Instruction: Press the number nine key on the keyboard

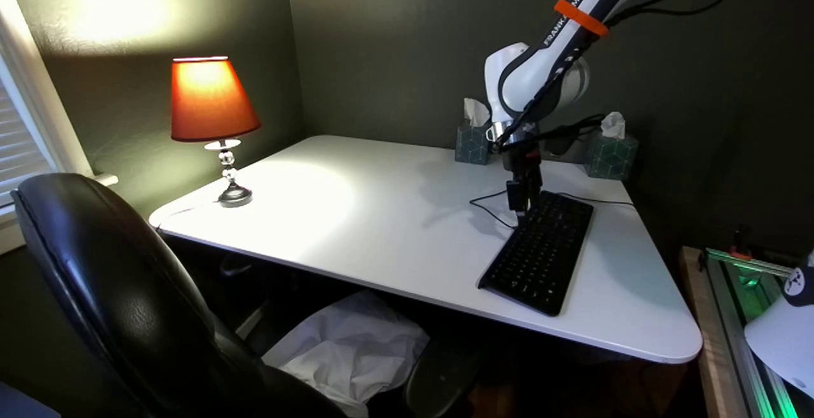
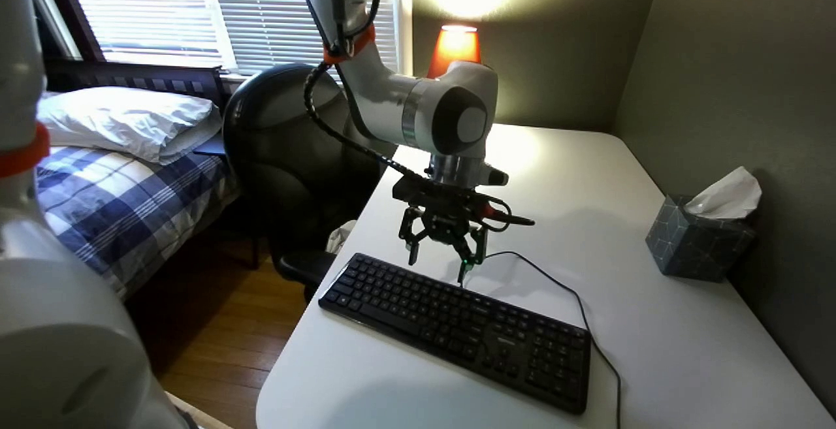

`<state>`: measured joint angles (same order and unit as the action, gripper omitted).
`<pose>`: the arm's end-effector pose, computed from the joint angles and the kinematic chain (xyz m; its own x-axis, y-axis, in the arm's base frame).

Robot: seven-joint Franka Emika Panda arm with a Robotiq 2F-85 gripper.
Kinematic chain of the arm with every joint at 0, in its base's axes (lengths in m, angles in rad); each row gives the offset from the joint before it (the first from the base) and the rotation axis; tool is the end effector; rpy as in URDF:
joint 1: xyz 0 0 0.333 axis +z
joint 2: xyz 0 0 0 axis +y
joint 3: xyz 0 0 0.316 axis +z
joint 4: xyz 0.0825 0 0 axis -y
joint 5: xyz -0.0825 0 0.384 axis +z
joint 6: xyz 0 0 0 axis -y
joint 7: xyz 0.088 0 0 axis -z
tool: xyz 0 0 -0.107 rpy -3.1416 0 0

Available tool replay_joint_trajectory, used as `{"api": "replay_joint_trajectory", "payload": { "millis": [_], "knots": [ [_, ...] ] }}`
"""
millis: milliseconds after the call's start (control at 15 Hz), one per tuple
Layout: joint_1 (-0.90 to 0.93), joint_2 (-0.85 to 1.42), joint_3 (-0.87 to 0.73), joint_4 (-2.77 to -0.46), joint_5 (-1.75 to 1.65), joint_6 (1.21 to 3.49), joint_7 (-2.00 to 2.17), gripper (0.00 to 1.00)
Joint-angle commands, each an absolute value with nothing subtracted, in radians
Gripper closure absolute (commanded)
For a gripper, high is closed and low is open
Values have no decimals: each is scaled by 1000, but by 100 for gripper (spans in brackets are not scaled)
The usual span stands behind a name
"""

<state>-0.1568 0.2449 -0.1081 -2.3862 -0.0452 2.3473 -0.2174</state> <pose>0.4539 -0.1259 0.1982 0.9589 -0.0094 -0.2836 -0.0137 -0.9998 -0.0132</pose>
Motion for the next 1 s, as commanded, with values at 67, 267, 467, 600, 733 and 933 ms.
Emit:
{"api": "replay_joint_trajectory", "payload": {
  "millis": [67, 267, 467, 600, 733, 933],
  "knots": [
    [-151, 152, -119, -2464, -68, 2354, -192, 0],
    [-149, 102, -125, -2498, -83, 2359, -173, 0],
    [-147, 42, -128, -2537, -102, 2364, -151, 0],
    [-146, 1, -129, -2564, -122, 2364, -124, 0],
    [-147, -38, -128, -2586, -139, 2363, -102, 0],
    [-149, -97, -125, -2618, -161, 2364, -74, 0]
  ]
}}
